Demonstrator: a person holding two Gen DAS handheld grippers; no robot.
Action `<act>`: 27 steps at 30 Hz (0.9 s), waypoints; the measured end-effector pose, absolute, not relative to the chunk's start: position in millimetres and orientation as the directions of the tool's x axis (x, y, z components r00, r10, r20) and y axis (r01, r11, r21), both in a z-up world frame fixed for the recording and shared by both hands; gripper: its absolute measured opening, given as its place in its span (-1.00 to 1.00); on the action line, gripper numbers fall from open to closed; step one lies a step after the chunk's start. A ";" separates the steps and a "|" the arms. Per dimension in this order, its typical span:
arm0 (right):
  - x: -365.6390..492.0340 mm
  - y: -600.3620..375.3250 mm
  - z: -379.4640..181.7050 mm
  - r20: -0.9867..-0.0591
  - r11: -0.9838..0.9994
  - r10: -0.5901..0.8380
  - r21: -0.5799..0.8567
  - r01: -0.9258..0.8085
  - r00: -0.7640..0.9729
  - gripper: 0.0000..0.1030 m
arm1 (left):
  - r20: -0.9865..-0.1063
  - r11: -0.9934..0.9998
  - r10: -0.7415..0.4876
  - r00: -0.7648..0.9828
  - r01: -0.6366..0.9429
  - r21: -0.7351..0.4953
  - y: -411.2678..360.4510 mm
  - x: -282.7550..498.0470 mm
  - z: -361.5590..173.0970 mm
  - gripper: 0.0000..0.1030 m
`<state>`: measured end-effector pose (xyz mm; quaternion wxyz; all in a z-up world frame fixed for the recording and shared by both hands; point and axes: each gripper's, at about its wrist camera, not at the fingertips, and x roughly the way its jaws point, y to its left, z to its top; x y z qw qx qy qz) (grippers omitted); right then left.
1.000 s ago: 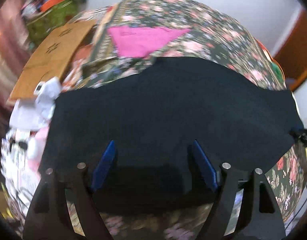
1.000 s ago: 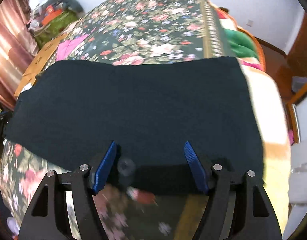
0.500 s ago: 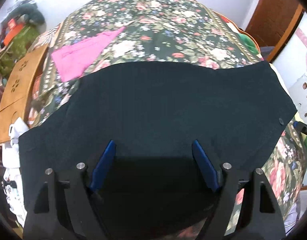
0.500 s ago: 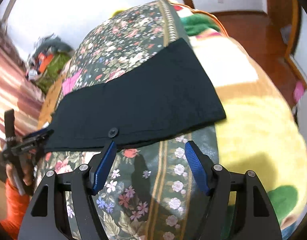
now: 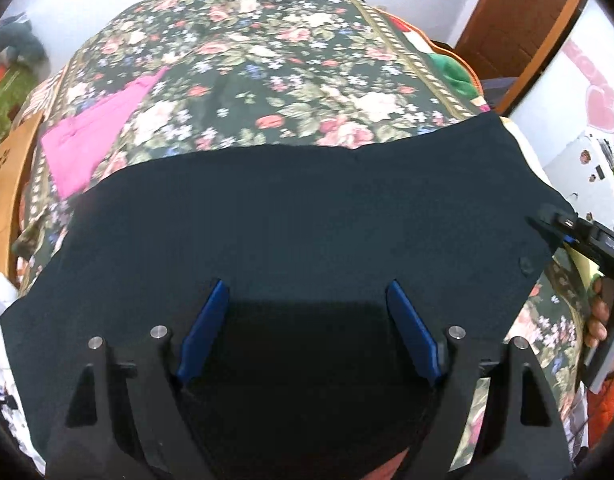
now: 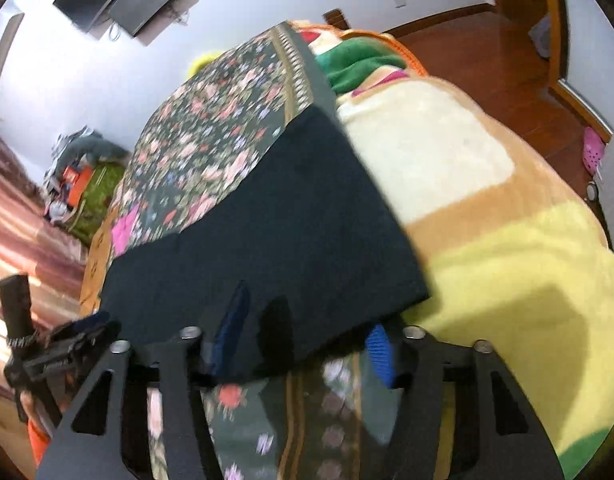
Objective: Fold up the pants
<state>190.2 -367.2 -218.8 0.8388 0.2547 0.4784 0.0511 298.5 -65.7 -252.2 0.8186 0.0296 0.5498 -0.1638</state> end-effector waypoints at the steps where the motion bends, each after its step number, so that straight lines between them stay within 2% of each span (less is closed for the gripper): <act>1: 193.9 -370.1 -219.5 -0.781 0.868 0.315 0.468 0.169 0.540 -0.66 | -0.909 0.943 -0.239 0.343 0.305 -0.133 -67.9 299.0 -251.7 0.59; 2: 197.4 -373.2 -220.1 -0.781 0.867 0.315 0.468 0.170 0.540 -0.80 | -0.906 0.942 -0.241 0.348 0.309 -0.131 -71.1 299.7 -250.2 0.59; 5: 201.8 -378.7 -214.0 -0.763 0.874 0.322 0.468 0.134 0.561 -0.83 | -0.899 0.943 -0.241 0.365 0.308 -0.128 -73.7 301.1 -244.8 0.59; 17: 220.6 -353.0 -126.8 -0.641 0.910 0.318 0.412 -0.037 0.699 -0.84 | -0.836 0.963 -0.240 0.494 0.231 -0.139 -32.9 295.0 -198.4 0.59; 27: 240.6 -272.4 -62.4 -0.545 0.891 0.430 0.384 -0.242 0.720 -0.86 | -0.761 0.986 -0.160 0.629 0.145 -0.088 24.8 262.4 -155.3 0.67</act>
